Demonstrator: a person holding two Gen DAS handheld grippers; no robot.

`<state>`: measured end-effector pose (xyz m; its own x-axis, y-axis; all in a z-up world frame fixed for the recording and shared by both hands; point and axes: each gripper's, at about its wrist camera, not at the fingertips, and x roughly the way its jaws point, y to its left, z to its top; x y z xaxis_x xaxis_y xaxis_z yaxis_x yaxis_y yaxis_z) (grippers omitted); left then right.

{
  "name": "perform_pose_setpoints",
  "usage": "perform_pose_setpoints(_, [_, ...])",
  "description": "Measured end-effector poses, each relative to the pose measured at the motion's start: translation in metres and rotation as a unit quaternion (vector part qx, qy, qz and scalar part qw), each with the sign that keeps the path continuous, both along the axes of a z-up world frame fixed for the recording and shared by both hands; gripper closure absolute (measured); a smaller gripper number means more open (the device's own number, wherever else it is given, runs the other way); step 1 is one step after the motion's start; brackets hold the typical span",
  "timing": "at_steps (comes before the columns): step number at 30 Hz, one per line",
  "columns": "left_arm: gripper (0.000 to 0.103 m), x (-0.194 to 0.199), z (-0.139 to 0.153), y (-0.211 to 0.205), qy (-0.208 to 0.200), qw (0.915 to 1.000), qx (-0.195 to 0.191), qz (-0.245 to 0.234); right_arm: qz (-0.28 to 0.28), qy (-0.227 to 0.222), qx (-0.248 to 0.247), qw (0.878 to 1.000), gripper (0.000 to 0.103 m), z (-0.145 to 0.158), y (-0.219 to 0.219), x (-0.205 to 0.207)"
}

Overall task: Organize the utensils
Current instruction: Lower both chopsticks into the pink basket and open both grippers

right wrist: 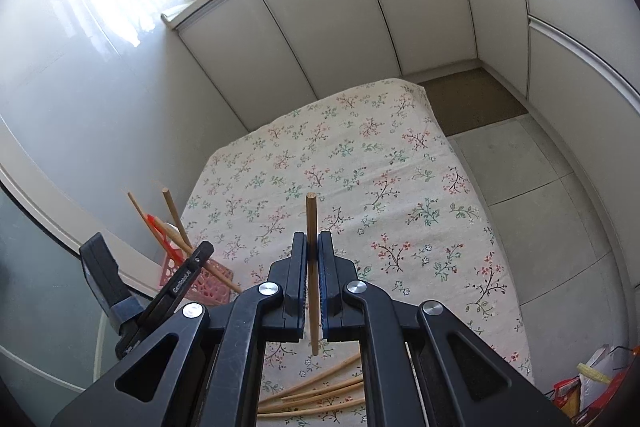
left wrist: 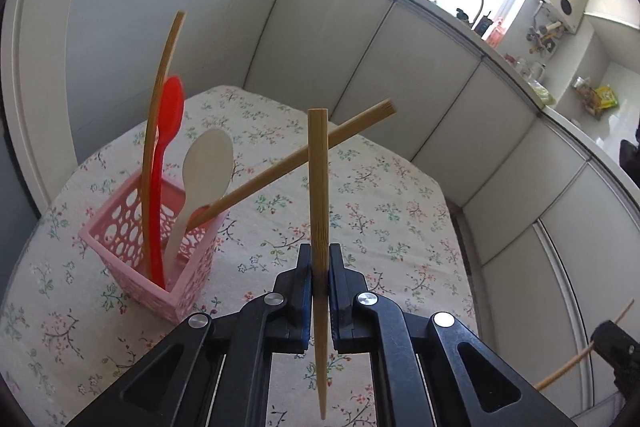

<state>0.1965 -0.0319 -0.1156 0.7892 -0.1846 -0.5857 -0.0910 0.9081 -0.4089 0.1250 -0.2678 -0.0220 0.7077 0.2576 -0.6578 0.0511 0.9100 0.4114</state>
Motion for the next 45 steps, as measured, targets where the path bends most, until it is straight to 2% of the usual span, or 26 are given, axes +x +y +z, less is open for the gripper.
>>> perform_pose_setpoints(7, [0.097,-0.044,0.063,0.016,-0.080,0.9944,0.055,-0.041,0.006,-0.044,0.003,0.999,0.098,0.024,0.019,-0.006])
perform_pose_setpoints(9, [0.097,-0.058,0.084,0.029,-0.115,0.9901,0.069,-0.041,0.011,-0.060,0.005,0.998,0.098,0.033,0.028,-0.008])
perform_pose_setpoints(13, [0.097,-0.076,0.117,0.056,-0.172,0.9809,0.090,-0.011,0.022,-0.095,0.010,0.995,0.098,0.049,0.048,-0.011])
perform_pose_setpoints(17, [0.097,-0.084,0.131,0.085,-0.203,0.9729,0.109,0.017,0.037,-0.118,0.023,0.992,0.098,0.059,0.070,-0.008])
perform_pose_setpoints(22, [0.097,-0.080,0.129,0.106,-0.221,0.9643,0.142,0.036,0.049,-0.138,0.037,0.988,0.098,0.065,0.096,0.002])
perform_pose_setpoints(25, [0.097,-0.069,0.119,0.109,-0.224,0.9597,0.166,0.033,0.055,-0.151,0.046,0.986,0.098,0.065,0.112,0.010])
perform_pose_setpoints(27, [0.097,-0.059,0.110,0.110,-0.219,0.9595,0.175,0.026,0.057,-0.156,0.049,0.985,0.098,0.063,0.123,0.016])
perform_pose_setpoints(31, [0.097,-0.038,0.094,0.106,-0.198,0.9629,0.183,0.005,0.067,-0.163,0.044,0.983,0.098,0.056,0.143,0.030])
perform_pose_setpoints(37, [0.096,-0.010,0.068,0.101,-0.152,0.9693,0.192,-0.021,0.074,-0.154,-0.004,0.985,0.098,0.037,0.170,0.050])
perform_pose_setpoints(45, [0.096,0.007,0.050,0.104,-0.109,0.9777,0.177,-0.032,0.094,-0.127,-0.014,0.987,0.097,0.010,0.185,0.067])
